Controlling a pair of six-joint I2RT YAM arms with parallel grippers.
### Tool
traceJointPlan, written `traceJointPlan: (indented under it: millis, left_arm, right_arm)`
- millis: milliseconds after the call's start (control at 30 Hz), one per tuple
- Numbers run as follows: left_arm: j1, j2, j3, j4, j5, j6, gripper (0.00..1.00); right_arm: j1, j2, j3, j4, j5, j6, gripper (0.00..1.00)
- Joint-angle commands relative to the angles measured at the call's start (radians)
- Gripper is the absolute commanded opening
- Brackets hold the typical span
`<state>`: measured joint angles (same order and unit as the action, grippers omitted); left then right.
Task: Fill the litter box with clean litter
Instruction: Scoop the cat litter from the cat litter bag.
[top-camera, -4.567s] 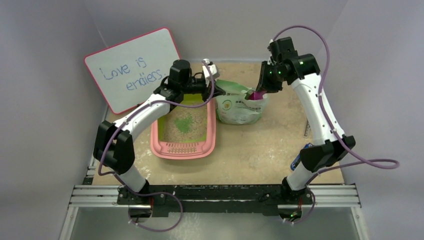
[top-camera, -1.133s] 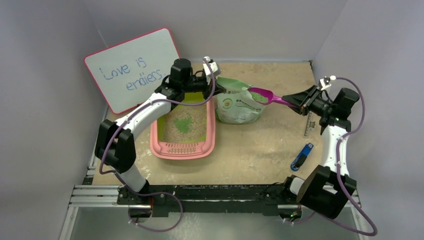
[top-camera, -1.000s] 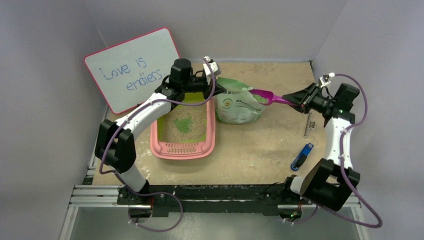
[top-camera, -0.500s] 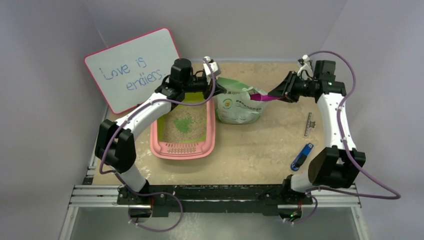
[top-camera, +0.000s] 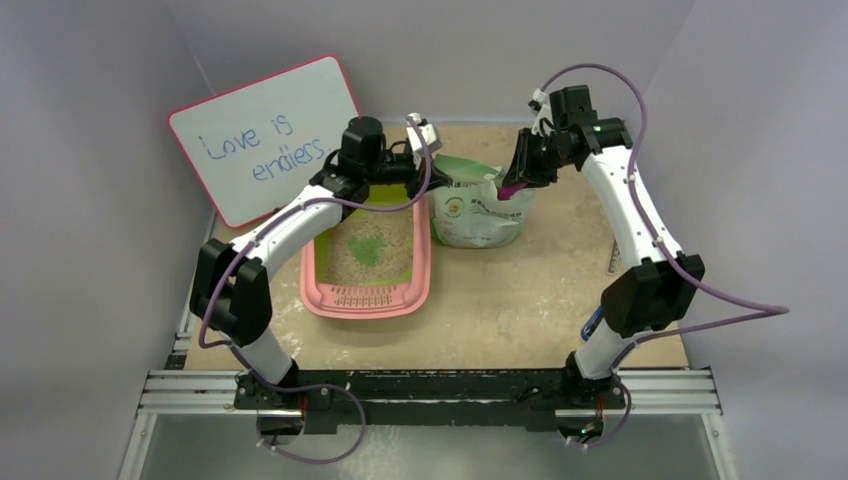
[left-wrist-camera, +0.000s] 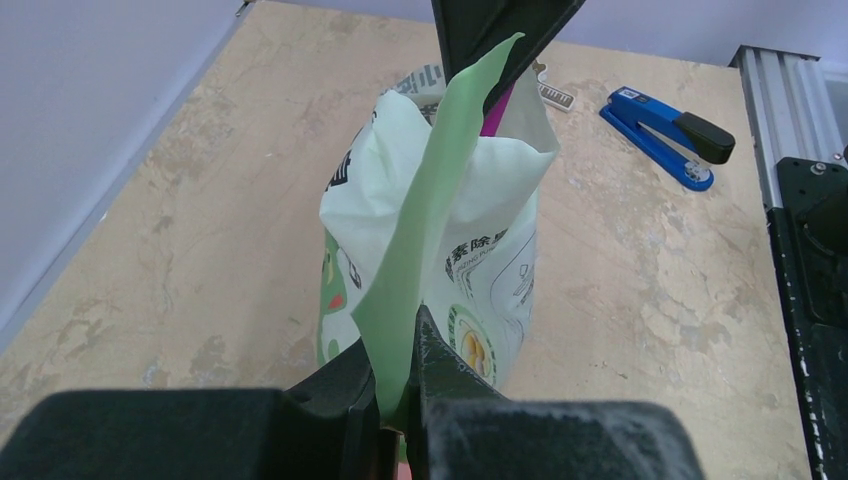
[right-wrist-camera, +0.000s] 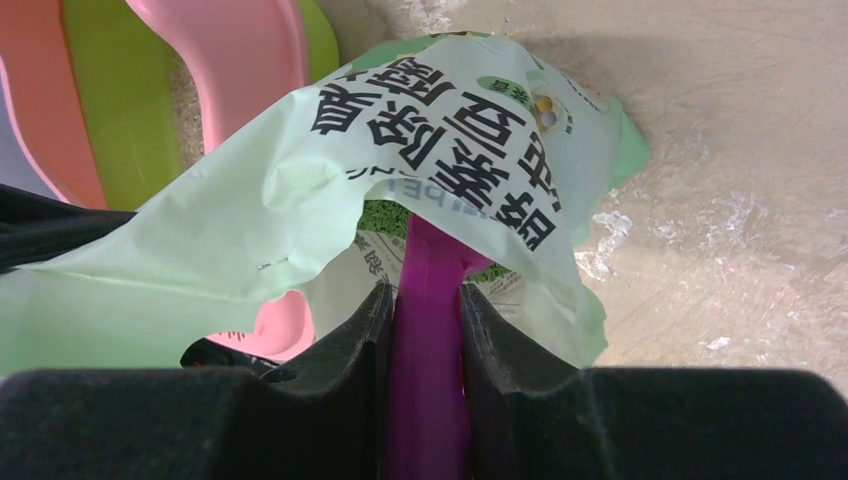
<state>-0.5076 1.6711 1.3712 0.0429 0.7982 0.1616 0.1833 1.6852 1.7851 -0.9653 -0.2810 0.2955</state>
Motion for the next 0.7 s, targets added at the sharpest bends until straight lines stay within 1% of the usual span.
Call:
traceJointPlan:
  millis: [0,67,100,167,300,467,533,600,667]
  left_arm:
    - [-0.008,-0.026,0.071,0.086,0.026,0.025,0.00]
    - [-0.009,-0.027,0.070,0.078,0.024,0.031,0.00]
    - [-0.009,-0.028,0.069,0.076,0.022,0.032,0.00]
    - [-0.009,-0.028,0.068,0.075,0.021,0.035,0.00]
    - [-0.009,-0.028,0.068,0.070,0.019,0.037,0.00]
    - [-0.009,-0.027,0.069,0.060,0.019,0.047,0.00]
    - [-0.009,-0.023,0.071,0.060,0.021,0.046,0.00]
    - [-0.009,-0.019,0.074,0.061,0.019,0.043,0.00]
    - [-0.009,-0.019,0.075,0.064,0.021,0.039,0.00]
  right_arm:
    - [0.061,0.092,-0.048,-0.036,0.075,-0.013,0.00]
    - [0.070,0.100,-0.078,0.017,0.009,-0.006,0.00]
    - [0.068,0.093,-0.108,0.043,-0.057,0.005,0.00]
    - [0.052,0.063,-0.173,0.150,-0.182,0.040,0.00]
    - [-0.031,-0.014,-0.286,0.335,-0.422,0.110,0.00]
    - [-0.162,-0.116,-0.476,0.674,-0.726,0.312,0.00]
    - [-0.194,-0.134,-0.522,0.758,-0.807,0.369,0.00]
    - [-0.240,-0.160,-0.559,0.818,-0.850,0.406,0.00]
    - [-0.287,-0.194,-0.626,0.943,-0.893,0.508,0.00]
